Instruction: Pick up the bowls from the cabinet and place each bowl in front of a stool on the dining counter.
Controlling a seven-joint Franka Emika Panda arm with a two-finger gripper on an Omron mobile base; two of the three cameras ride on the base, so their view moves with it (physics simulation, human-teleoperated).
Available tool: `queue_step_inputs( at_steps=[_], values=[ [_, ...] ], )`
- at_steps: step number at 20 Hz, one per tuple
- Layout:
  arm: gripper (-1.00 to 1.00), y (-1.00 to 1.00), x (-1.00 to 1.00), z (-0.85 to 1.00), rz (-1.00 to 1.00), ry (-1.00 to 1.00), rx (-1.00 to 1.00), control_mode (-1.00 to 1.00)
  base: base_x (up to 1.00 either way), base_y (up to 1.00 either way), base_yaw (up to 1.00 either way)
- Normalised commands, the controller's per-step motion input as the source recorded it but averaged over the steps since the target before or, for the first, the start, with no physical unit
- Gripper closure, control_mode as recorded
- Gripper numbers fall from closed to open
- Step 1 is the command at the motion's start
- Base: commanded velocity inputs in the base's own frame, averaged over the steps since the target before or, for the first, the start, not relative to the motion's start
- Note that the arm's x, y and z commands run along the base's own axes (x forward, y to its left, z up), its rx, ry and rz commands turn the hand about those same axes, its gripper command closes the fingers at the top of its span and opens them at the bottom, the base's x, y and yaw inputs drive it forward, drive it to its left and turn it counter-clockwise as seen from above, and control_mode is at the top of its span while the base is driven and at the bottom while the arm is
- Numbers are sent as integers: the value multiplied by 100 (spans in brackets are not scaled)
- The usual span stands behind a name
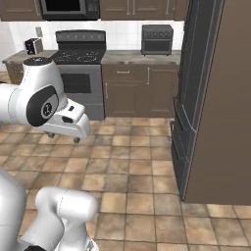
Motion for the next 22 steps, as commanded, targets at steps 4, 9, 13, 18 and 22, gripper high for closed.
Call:
queue_step_inputs(
  at_steps=[4,9,13,18,22],
  values=[
    [-100,0,0,0,0,0,0,100,100,8,-15],
    [-100,0,0,0,0,0,0,100,100,18,-25],
    [-100,0,0,0,0,0,0,100,100,34,-30],
    [-100,0,0,0,0,0,0,100,100,59,-35],
    [-100,0,0,0,0,0,0,100,100,72,-40]
  ],
)
